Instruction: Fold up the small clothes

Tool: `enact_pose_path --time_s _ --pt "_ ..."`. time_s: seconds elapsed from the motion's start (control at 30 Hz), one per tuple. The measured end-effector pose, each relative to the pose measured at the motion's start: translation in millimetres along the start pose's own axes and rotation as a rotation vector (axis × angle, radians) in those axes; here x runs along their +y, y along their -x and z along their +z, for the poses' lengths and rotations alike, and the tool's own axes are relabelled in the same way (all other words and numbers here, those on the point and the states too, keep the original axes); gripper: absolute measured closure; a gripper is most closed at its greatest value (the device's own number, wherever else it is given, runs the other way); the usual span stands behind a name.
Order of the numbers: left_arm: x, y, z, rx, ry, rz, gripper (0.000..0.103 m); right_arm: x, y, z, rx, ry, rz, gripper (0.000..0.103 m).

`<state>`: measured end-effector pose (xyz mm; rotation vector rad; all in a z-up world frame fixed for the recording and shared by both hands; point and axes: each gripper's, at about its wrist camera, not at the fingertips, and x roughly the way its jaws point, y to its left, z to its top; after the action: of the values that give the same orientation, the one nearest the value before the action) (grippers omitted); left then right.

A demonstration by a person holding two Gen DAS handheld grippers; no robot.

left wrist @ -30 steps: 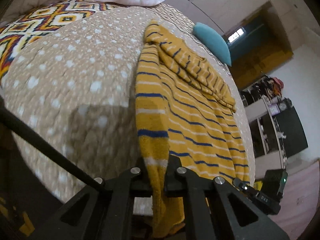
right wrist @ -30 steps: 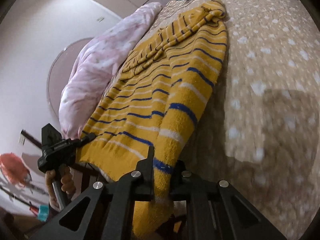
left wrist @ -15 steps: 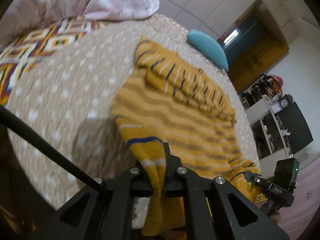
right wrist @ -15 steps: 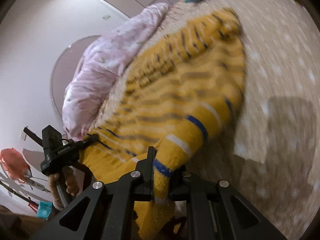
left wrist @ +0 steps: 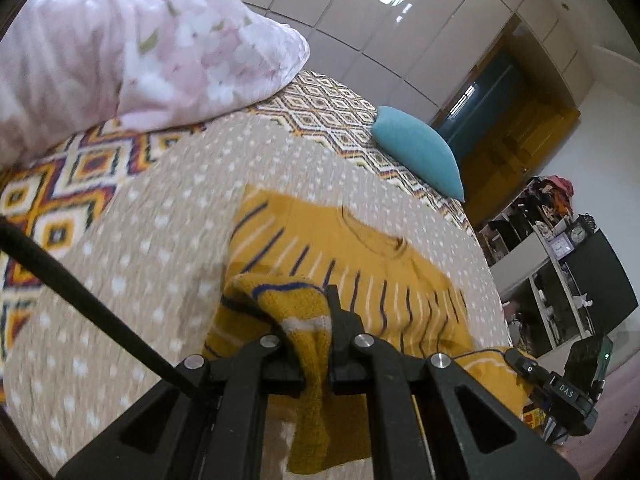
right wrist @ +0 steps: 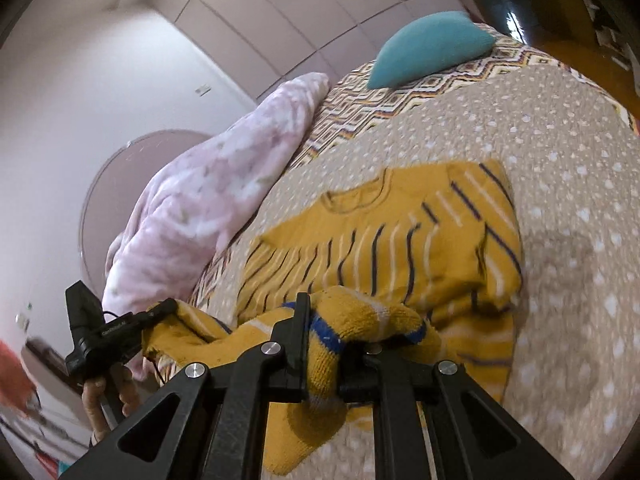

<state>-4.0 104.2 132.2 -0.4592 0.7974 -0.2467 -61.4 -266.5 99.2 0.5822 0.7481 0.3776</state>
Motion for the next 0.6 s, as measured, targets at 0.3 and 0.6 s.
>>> enact_pose_path --time_s 0.3,0.6 --pt "8.8 -78.1 27.2 0.087 0.014 0.06 0.096 -34.2 -52.7 41.1 0.048 -0.09 -0.051 0.092" --pt "45.5 -138.2 49.5 0.174 0.197 0.022 0.07 -84.8 -118.7 77.5 0.125 -0.26 -0.013 0.054"
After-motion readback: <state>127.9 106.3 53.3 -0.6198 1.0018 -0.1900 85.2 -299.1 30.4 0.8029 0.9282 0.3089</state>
